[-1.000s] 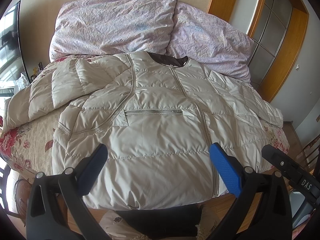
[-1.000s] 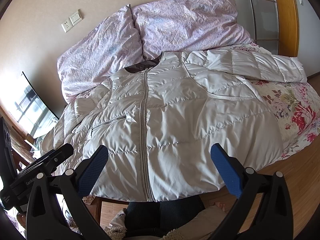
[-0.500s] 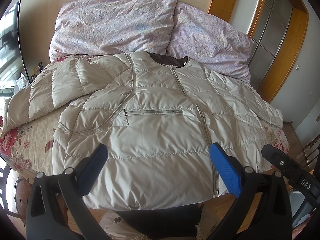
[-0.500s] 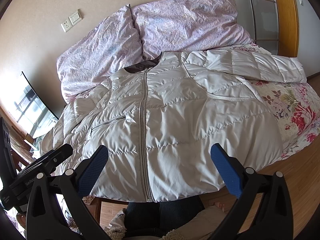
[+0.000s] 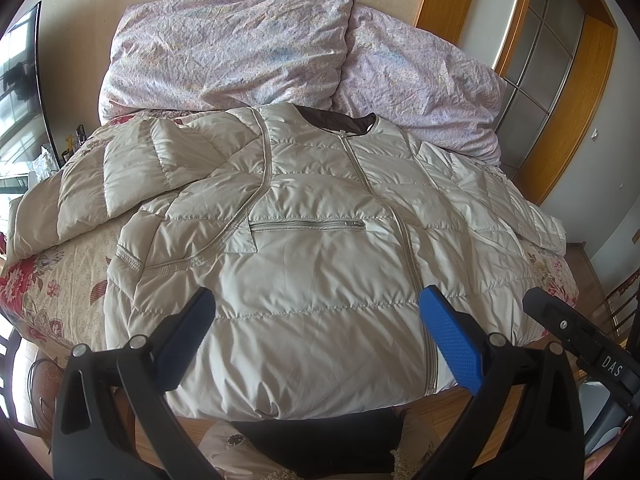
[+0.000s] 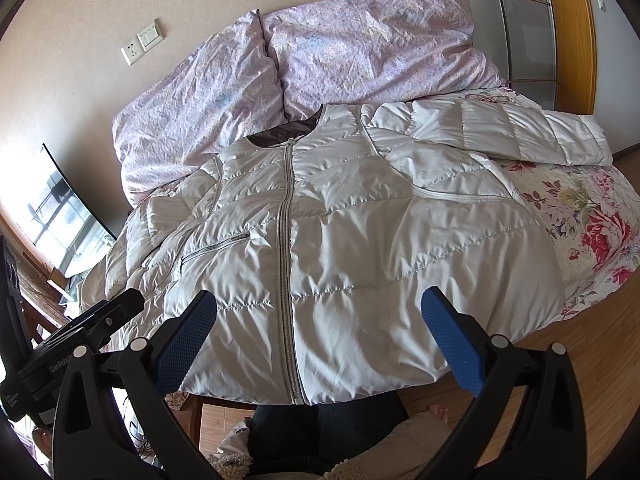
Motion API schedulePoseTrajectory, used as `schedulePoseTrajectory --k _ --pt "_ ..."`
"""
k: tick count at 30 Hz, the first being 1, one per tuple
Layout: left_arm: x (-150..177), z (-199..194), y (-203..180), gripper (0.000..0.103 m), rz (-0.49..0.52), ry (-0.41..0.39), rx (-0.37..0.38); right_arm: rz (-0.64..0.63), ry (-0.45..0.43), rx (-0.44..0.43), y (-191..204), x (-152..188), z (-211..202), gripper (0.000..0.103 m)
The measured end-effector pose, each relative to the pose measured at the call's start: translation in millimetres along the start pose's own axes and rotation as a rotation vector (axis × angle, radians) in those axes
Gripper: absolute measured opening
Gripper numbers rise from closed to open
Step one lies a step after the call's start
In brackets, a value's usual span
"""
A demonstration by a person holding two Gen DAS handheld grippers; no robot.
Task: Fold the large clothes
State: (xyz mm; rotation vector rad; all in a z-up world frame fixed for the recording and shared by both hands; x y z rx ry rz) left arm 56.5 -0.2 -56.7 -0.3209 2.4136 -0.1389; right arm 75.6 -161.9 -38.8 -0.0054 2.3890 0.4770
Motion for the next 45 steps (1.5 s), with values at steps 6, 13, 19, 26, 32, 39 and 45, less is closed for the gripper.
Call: schedulePoseTrajectory --k 6,13,19,26,32,39,45 --pt "0.2 -0.2 0.0 0.101 0.001 0.000 0.001 -0.002 -0.001 0.001 -1.0 -0.6 -0.4 0.102" --pt "0.2 -0.2 0.0 0.101 0.000 -0.001 0.001 -0.002 -0.001 0.002 -3.6 -0.2 0.2 0.102" --pt "0.0 -0.2 0.1 0.101 0.001 -0.002 0.000 -0.003 -0.002 0.003 -1.8 -3.7 -1.5 0.102" --pt "0.1 -0.1 0.1 0.101 0.001 -0.001 0.000 -0.003 -0.003 0.003 -3.8 -3.4 -0.4 0.102" --pt "-10.6 -4.7 -4.5 0.101 -0.003 0.002 -0.012 0.001 -0.021 0.011 -11.5 -12.8 1.7 0.102" --pt "-32.2 13.7 13.9 0.101 0.006 -0.019 -0.053 0.142 -0.150 -0.071 -67.0 -60.9 12.6 0.102" --pt "-59.5 36.5 27.6 0.101 0.005 -0.003 -0.030 0.486 -0.118 -0.015 -188.3 -104.5 39.2 0.102"
Point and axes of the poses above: each gripper's, at about its wrist camera, not at the fingertips, and z roughly the way its jaws point, y to its left, x to its underside, the point moved 8 cm from there along z, roughly the way its jaws point, and after that the axes turned 4 degrees about y, right-handed, at the moved point
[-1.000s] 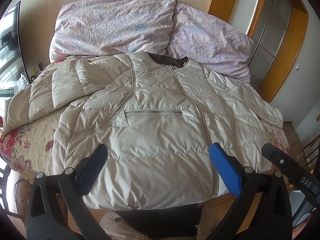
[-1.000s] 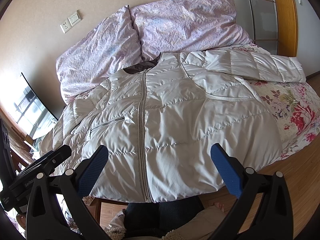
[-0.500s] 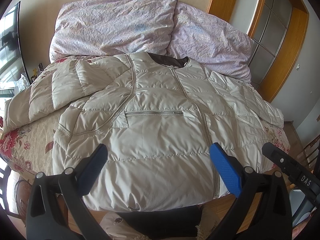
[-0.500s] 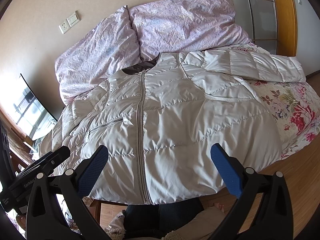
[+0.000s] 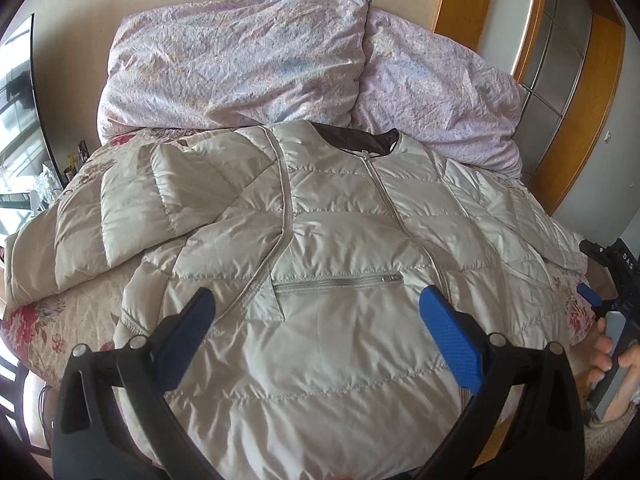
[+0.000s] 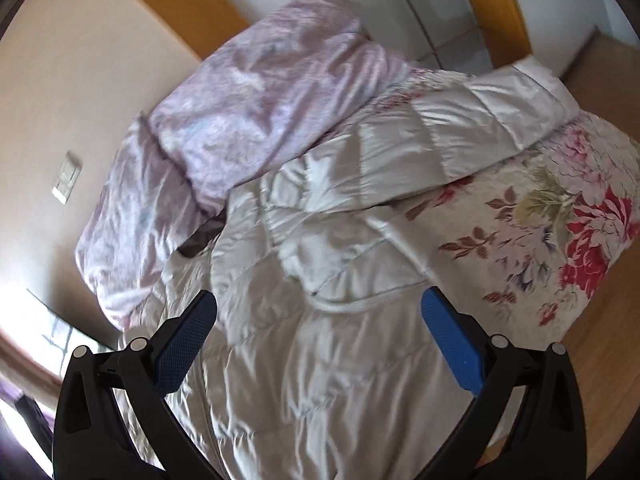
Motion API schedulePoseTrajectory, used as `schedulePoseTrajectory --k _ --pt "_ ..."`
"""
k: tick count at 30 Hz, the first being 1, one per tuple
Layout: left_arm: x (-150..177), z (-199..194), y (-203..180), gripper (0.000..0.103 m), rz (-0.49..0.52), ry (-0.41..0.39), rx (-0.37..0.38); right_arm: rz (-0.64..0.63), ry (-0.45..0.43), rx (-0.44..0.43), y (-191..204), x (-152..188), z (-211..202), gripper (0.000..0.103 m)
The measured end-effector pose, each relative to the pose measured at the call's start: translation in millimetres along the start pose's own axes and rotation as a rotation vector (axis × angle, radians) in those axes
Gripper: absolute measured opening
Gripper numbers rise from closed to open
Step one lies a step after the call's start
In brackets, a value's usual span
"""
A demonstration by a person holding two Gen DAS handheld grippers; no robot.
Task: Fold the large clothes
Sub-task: 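Grasp the jacket sleeve cuff with the right gripper and lift it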
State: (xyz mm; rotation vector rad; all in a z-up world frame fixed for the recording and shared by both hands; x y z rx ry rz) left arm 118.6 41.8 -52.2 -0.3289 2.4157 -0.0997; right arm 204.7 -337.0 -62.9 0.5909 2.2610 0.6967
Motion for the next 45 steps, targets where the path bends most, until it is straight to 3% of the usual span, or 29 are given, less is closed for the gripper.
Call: schedulePoseTrajectory --k 2,7,9,14,17,22,26,30,38,42,45 --pt "-7.3 11.3 3.2 0.101 -0.013 0.026 0.032 0.099 -0.023 0.003 -29.8 -29.5 4.7 0.102" --pt "-20.6 39.9 7.5 0.101 -0.034 0.082 0.095 0.327 -0.088 0.076 -109.1 -86.0 18.0 0.079" --pt "-23.2 48.5 6.8 0.101 -0.032 0.094 0.105 0.413 -0.092 0.077 -135.8 -99.7 24.9 0.069" --pt "-30.2 65.4 7.6 0.101 -0.042 0.112 0.117 0.571 -0.111 0.038 -185.0 -117.0 38.1 0.056" --pt "-34.7 70.1 10.0 0.101 -0.070 0.099 0.137 0.604 -0.158 0.035 -201.4 -125.4 40.7 0.048" --pt "-40.7 76.2 14.5 0.101 -0.105 0.071 0.157 0.614 -0.212 0.035 -212.5 -142.6 41.2 0.043" --pt "-42.0 79.4 16.5 0.101 -0.112 0.073 0.174 0.608 -0.226 0.076 -219.5 -144.1 40.8 0.029" --pt "-43.1 82.4 20.2 0.101 -0.110 0.072 0.161 0.543 -0.227 0.146 -213.0 -147.6 41.1 0.013" --pt "-43.6 82.3 29.1 0.101 -0.114 0.034 0.158 0.297 -0.288 0.317 -157.3 -173.5 23.5 0.009" --pt "-40.7 86.0 32.9 0.101 -0.128 0.064 0.179 0.125 -0.316 0.364 -103.5 -185.4 17.5 0.009" --pt "-39.3 85.3 39.0 0.101 -0.150 0.063 0.191 -0.038 -0.332 0.309 -36.3 -186.3 15.4 0.009"
Point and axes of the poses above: each gripper's, at about its wrist camera, not at the fingertips, and z roughly the way its jaws point, y to its left, x to its underside, the point moved 8 cm from there along z, roughly the way its jaws point, and after that the axes turned 4 degrees about y, right-handed, at the moved point
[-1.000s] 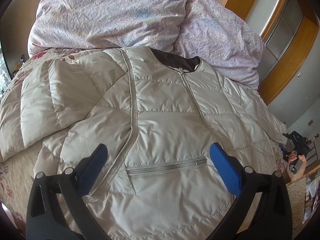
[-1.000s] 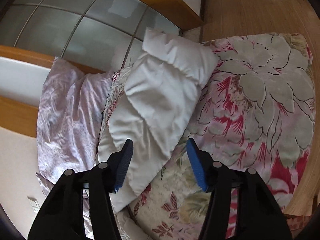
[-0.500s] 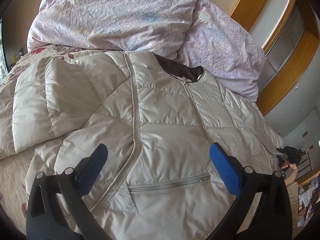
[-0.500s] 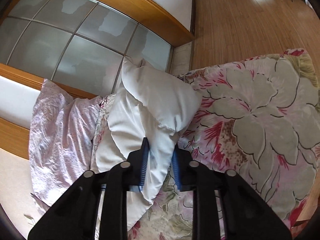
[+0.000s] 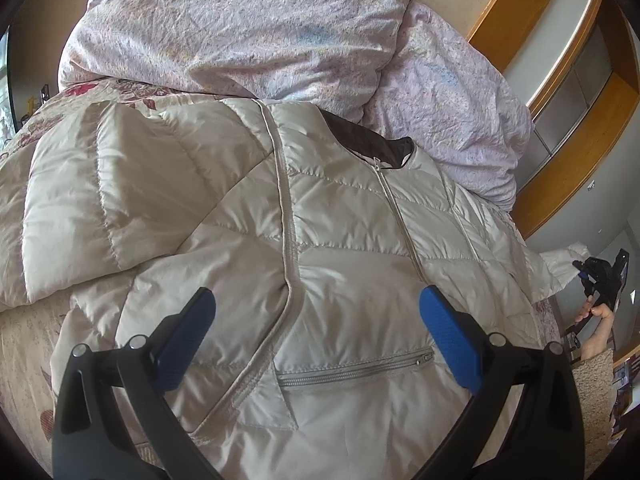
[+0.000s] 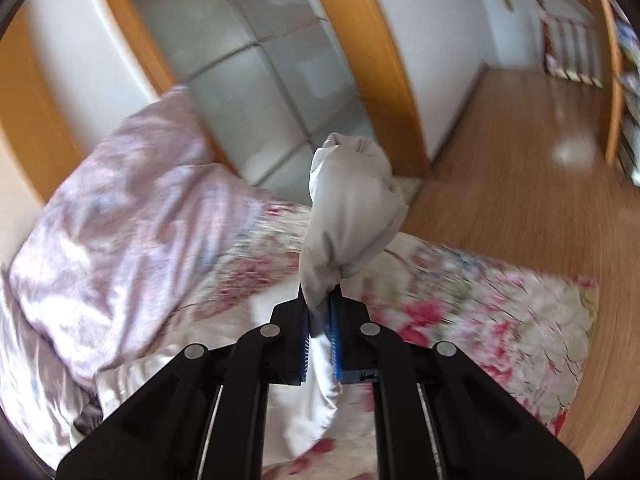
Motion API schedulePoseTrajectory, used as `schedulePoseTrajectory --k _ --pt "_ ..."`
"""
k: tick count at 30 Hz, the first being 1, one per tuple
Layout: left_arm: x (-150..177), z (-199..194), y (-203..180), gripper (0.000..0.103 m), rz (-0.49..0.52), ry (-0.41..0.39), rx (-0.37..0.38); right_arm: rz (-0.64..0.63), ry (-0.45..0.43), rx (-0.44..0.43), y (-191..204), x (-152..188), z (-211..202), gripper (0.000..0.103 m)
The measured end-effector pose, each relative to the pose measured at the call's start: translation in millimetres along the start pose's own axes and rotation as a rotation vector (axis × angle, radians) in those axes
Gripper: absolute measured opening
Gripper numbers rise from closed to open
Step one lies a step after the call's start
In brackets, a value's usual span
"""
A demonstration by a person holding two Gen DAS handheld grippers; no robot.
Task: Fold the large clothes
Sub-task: 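Grasp the jacket sleeve cuff with the right gripper and lift it, then carry the sleeve across the jacket body and lay it down with the right gripper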
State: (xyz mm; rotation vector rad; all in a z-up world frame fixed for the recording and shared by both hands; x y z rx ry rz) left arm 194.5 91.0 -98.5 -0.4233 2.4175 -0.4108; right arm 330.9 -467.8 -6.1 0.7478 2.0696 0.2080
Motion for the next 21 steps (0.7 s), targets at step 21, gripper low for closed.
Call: schedulePoseTrajectory --k 21 --pt "-5.5 -48.8 49.8 0.101 -0.037 -0.138 -0.134 -0.722 0.387 -0.532 324.0 253.8 -44.1 0.009"
Point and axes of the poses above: each gripper's, at about its wrist camera, not at the fingertips, and z roughly the way its jaws point, y to its left, x to its underside, the point moved 8 cm from there along z, roughly the way its jaws point, and after that the axes turned 4 degrees about y, right-handed, at the moved point
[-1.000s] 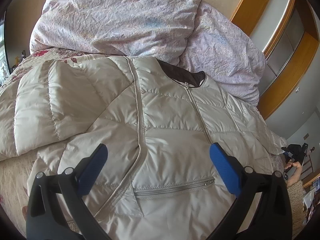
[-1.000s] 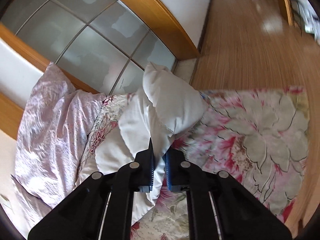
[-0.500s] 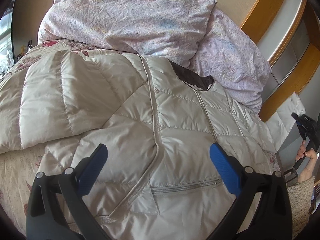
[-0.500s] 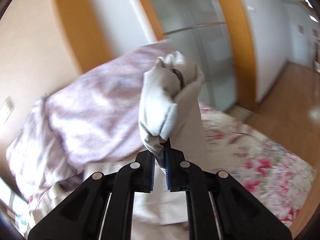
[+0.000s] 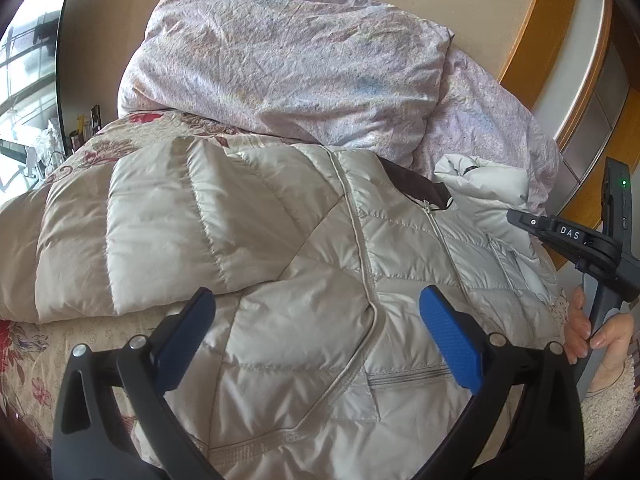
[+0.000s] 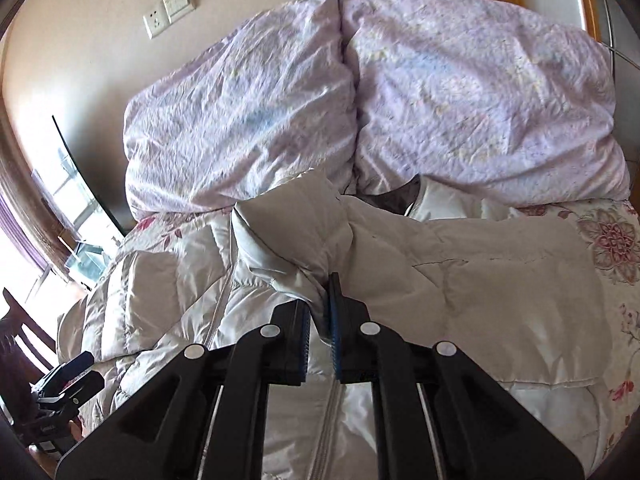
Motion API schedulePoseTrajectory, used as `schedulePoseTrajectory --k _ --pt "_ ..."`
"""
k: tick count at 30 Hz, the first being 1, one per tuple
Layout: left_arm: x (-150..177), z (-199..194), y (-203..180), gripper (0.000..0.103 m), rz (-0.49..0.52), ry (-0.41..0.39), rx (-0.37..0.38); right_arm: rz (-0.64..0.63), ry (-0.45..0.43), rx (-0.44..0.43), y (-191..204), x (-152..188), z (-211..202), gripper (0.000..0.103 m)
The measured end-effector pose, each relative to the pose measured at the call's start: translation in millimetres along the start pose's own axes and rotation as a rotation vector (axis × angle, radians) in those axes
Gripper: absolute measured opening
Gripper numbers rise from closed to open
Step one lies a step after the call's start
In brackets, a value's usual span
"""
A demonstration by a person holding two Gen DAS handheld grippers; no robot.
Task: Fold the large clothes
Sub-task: 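Carry the sleeve across the jacket body and lay it down with the right gripper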
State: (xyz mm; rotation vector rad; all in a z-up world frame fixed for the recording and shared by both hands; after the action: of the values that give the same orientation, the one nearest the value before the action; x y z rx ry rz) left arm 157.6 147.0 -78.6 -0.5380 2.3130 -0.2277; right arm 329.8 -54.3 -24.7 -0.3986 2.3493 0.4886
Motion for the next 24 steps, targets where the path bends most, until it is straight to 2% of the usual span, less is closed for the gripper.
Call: schedulePoseTrajectory --k 6,9,12,13,15,16,17,18,20,22,24 --pt "5.2 2.6 12.0 0.101 -0.029 0.012 0.006 -0.085 0.048 0.063 31.0 15.7 29.0 0.009" --pt "7.0 1.7 13.3 0.101 -0.033 0.013 0.011 -0.164 0.096 0.134 39.3 33.2 46.8 0.010" --pt "8.2 -1.4 16.0 0.101 -0.037 0.011 0.014 -0.313 0.154 0.270 48.9 56.6 64.4 0.013" --pt "8.2 -2.3 16.8 0.101 -0.041 0.012 0.019 -0.381 0.179 0.323 53.1 66.6 70.1 0.016" --pt "8.0 -5.4 19.8 0.101 -0.055 0.010 0.031 -0.465 0.195 0.360 61.8 82.1 73.4 0.038" --pt "7.8 -7.3 22.0 0.101 -0.062 0.007 0.033 -0.497 0.177 0.375 66.5 86.1 70.2 0.039" --pt "7.7 -9.5 24.5 0.101 -0.068 0.002 0.035 -0.521 0.167 0.380 70.7 88.0 66.0 0.041" --pt "7.9 -12.5 27.8 0.101 -0.074 -0.004 0.035 -0.532 0.162 0.357 76.0 90.0 59.6 0.048" --pt "7.8 -19.0 37.3 0.101 -0.093 -0.018 0.025 -0.490 0.160 0.253 82.5 90.1 42.9 0.054" --pt "7.5 -25.7 51.4 0.101 -0.136 -0.031 0.024 -0.382 0.138 0.127 77.4 81.4 23.0 0.054" --pt "8.0 -32.4 68.4 0.101 -0.200 -0.040 0.043 -0.295 0.072 0.150 53.9 66.8 11.3 0.054"
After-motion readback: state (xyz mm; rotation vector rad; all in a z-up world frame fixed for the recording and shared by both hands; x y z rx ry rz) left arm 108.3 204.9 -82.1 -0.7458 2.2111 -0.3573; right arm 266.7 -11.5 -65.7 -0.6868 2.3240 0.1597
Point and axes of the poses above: each gripper's, at about its wrist camera, not at the fingertips, and z roughly the way its jaws point, y to its left, x to its underside, the point moved 8 cm from there along z, roughly the way its jaws point, and after that the axes turned 4 degrees about y, right-handed, at the moved point
